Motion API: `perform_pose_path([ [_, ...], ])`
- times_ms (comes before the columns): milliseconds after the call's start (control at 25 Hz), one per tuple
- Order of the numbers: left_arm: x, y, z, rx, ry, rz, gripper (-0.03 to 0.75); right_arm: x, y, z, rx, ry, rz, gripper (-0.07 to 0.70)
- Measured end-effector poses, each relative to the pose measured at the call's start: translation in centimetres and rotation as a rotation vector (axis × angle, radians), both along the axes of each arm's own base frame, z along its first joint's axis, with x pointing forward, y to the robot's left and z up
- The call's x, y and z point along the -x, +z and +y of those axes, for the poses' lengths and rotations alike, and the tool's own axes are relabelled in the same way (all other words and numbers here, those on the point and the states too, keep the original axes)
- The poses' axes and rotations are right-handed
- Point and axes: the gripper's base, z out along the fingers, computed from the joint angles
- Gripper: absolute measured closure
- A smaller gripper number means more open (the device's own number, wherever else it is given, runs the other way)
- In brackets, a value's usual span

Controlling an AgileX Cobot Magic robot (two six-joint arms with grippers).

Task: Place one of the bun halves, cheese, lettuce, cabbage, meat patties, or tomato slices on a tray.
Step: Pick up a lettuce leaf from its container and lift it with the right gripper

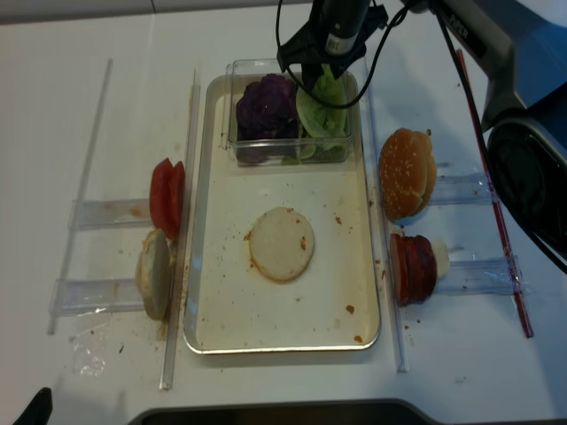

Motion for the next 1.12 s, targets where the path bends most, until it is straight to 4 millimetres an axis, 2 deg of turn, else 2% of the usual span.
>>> perform_pose_path([
  [160, 0.0, 0.0, 0.0, 0.0, 0.0, 0.0, 0.182, -0.1, -0.3, 0.0, 0.007, 0.009, -0.002, 0.245],
  [400, 0.0, 0.0, 0.0, 0.0, 0.0, 0.0, 0.182, -0.5, -2.2, 0.2, 0.023, 0.01, 0.032, 0.245],
  [840, 0.0, 0.0, 0.0, 0.0, 0.0, 0.0, 0.182, -0.6, -3.0, 0.3, 0.033, 0.01, 0.044, 0.27],
  [1120, 0.0, 0.0, 0.0, 0.0, 0.0, 0.0, 0.182, -0.6, -3.2, 0.3, 0.041, 0.011, 0.051, 0.423],
])
